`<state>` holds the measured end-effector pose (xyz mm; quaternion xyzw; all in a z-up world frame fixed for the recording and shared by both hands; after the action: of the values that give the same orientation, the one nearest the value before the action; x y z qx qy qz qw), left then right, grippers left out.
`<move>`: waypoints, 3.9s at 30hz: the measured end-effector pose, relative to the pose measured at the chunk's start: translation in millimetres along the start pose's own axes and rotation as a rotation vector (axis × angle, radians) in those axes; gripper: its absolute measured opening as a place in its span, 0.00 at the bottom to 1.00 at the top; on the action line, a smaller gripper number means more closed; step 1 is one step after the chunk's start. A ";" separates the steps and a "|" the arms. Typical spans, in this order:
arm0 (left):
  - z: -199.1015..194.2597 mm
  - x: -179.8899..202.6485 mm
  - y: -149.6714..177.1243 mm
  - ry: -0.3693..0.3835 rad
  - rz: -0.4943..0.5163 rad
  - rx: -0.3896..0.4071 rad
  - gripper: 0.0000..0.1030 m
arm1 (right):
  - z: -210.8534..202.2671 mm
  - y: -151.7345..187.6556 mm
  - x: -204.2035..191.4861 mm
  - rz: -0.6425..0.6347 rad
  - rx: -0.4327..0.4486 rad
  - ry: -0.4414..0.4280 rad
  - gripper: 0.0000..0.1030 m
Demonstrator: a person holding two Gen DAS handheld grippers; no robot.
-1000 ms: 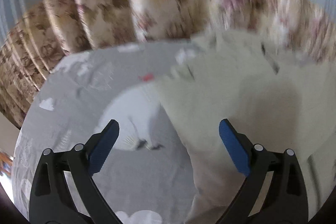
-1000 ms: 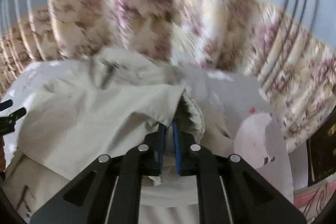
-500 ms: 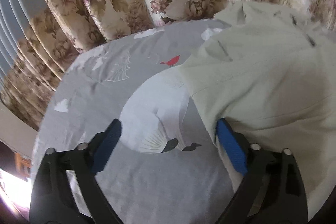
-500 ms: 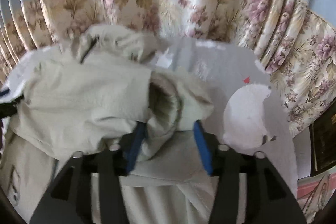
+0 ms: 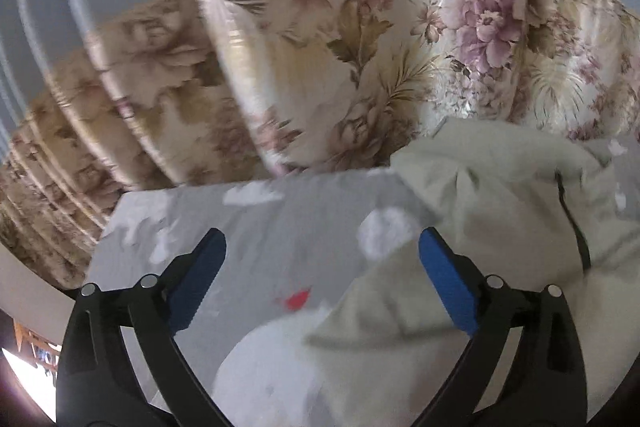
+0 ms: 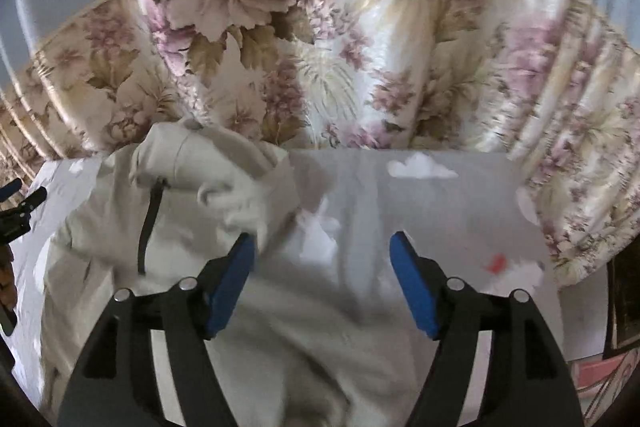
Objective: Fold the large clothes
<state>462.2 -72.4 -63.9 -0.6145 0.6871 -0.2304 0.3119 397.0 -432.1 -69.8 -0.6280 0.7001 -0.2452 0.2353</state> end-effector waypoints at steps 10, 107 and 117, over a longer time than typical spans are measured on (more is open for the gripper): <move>87.0 35.9 -36.5 0.092 -0.018 -0.133 0.94 | 93.1 -50.5 -14.4 0.005 -0.145 0.003 0.68; -10.1 71.8 69.9 0.141 -0.053 -0.058 0.97 | 8.1 67.7 -80.8 -0.118 0.038 0.014 0.83; -155.5 -9.2 133.0 0.177 -0.072 0.125 0.97 | -119.7 157.3 -40.4 -0.130 0.129 -0.049 0.87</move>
<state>258.8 -55.3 -46.9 -0.5954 0.6735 -0.3373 0.2795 204.6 -371.9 -77.4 -0.6614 0.6346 -0.2893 0.2759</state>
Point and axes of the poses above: each gripper's, at about its wrist camera, not at the fingertips, and z roughly the way its jaws point, x to its right, y to its underside, the point moved 7 cm from there along z, roughly the way its jaws point, and after that the axes turned 3 degrees about -z, right-handed, at the moved point
